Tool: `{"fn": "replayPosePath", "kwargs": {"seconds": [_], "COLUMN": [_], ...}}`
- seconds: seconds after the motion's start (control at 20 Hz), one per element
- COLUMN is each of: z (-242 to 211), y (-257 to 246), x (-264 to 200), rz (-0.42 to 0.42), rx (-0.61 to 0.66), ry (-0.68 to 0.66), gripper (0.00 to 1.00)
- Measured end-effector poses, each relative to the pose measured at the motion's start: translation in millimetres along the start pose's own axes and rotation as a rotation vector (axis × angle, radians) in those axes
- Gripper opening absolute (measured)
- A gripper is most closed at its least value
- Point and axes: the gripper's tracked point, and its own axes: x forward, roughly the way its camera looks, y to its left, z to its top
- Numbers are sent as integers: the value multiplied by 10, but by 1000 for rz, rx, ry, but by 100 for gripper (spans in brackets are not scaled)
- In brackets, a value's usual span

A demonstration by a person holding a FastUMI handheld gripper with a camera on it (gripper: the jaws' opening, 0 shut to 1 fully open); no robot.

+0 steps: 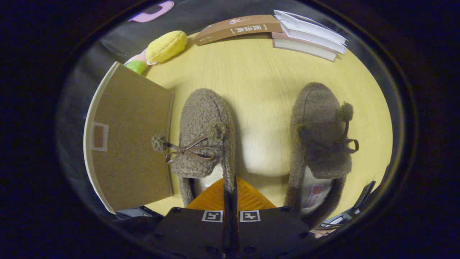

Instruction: Open the storage box then place both shoes into the box .Put the left shoe in first, then the right shoe, with the right side of both shoes facing outward in a uniform manner.

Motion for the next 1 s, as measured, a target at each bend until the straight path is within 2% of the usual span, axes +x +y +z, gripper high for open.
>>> {"fn": "replayPosePath", "kwargs": {"seconds": [0.1, 0.3, 0.4, 0.7, 1.0], "z": [1, 21, 56, 181, 423], "y": [43, 229, 273, 590, 1135], "x": [-36, -193, -305, -914, -1608], "rz": [45, 186, 220, 338, 423], "rx": [63, 186, 218, 235, 150], "ry": [-7, -6, -22, -64, -140], "gripper": [3, 4, 3, 3, 3]}}
